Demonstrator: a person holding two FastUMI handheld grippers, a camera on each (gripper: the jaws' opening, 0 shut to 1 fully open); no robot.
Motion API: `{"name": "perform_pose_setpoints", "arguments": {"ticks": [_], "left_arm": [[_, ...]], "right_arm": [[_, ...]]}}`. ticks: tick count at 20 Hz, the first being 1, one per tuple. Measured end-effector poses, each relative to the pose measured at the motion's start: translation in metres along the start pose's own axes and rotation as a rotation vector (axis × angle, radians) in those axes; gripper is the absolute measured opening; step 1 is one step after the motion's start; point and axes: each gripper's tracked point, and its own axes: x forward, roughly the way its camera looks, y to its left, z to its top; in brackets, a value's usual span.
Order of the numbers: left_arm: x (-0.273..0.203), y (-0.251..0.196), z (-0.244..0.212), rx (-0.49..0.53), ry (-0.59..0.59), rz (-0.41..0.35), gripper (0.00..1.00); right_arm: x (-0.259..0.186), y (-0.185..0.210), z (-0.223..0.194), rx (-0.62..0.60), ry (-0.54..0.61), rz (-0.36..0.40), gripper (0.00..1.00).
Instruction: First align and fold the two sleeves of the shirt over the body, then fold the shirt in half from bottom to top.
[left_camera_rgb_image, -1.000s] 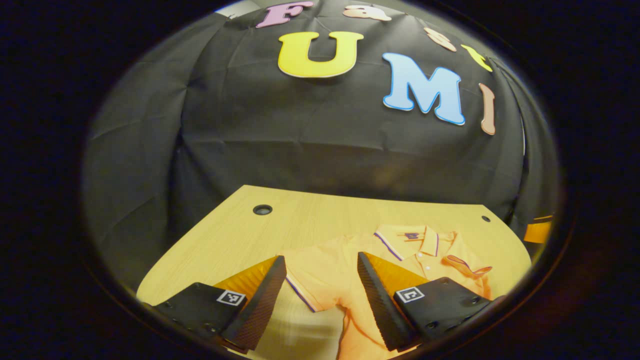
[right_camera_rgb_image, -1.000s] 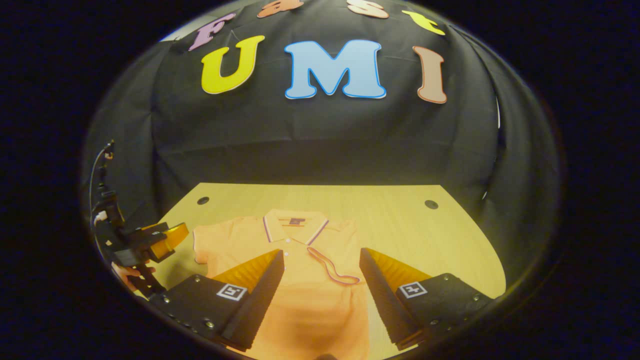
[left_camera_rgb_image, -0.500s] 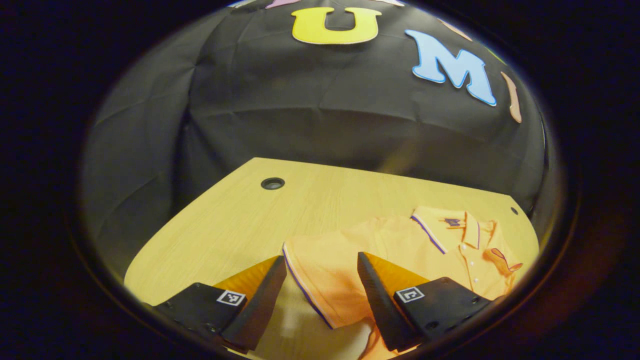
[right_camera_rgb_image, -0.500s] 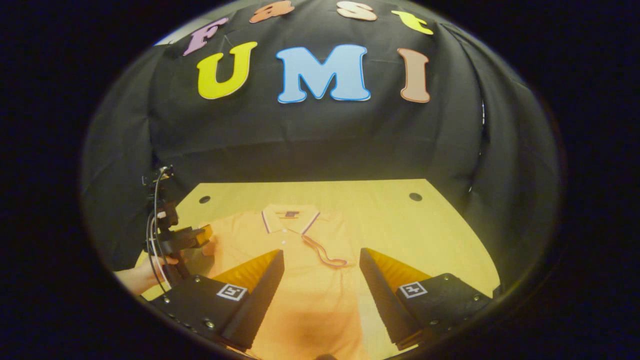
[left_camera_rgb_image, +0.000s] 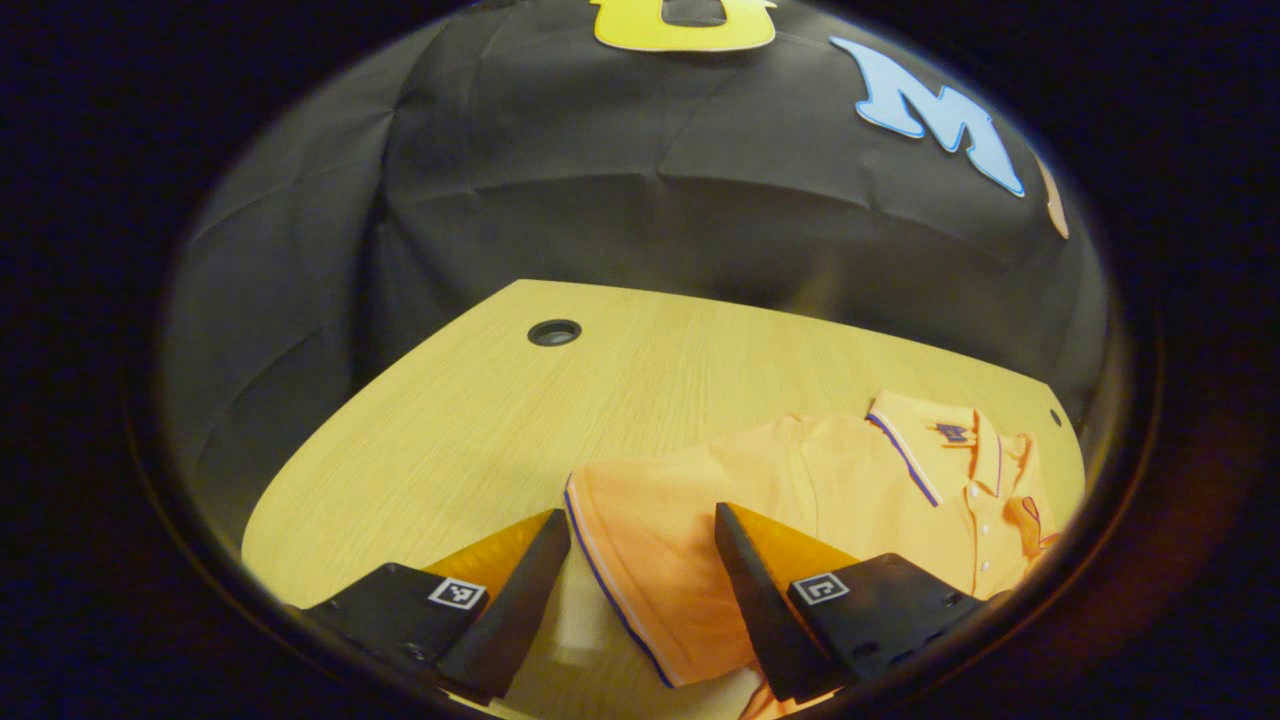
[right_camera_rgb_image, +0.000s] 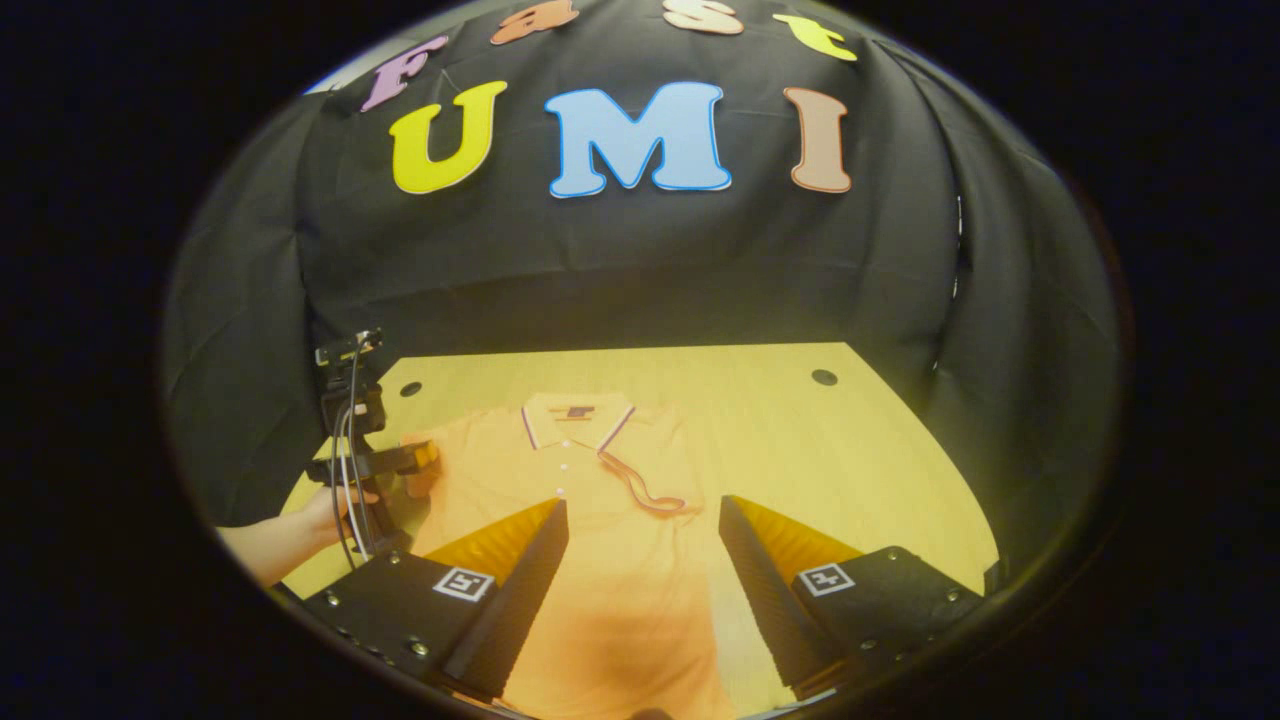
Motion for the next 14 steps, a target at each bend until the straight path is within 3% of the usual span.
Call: {"name": "perform_pose_setpoints", "arguments": {"ticks": [3,11,14], "left_arm": [[0.001,-0.004,-0.007,0.051,0.025,0.021,0.93],[0.000,-0.018,-0.005,0.092,0.025,0.022,0.10],[-0.012,-0.025,0.008,0.075,-0.011,0.016,0.10]], "right_arm": [[0.000,-0.001,-0.005,0.013,0.011,0.009,0.95],[-0.008,-0.020,-0.012,0.085,0.016,-0.006,0.94],[-0.011,-0.032,-0.017,0.094,0.017,-0.027,0.94]]}}
